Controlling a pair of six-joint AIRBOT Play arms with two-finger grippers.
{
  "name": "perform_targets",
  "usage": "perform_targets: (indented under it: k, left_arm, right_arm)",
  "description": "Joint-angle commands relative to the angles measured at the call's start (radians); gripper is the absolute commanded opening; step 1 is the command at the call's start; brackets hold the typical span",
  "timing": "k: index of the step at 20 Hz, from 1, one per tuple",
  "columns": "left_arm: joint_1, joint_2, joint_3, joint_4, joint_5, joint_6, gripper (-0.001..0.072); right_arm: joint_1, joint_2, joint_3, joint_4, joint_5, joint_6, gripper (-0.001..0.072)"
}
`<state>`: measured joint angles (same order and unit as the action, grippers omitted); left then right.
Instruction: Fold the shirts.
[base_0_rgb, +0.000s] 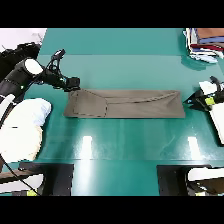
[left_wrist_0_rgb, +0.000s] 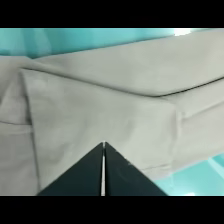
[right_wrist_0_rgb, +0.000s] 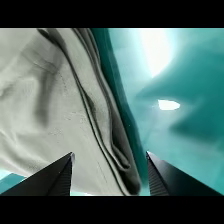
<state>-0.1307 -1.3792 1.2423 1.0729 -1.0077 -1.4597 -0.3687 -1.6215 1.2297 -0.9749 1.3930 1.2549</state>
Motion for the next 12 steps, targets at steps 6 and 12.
perform_targets:
  k: [6,12]
  left_arm:
    - [-0.034,-0.044,0.002,-0.176,0.084,0.010,0.0026]
    - [-0.256,-0.206,0.093,-0.176,0.171,0.010,0.0026]
  right_arm:
    - [0.105,-0.080,-0.043,0.162,-0.032,-0.090,0.0145]
    - [0.152,0.045,0.086,0.319,0.066,-0.068,0.0017]
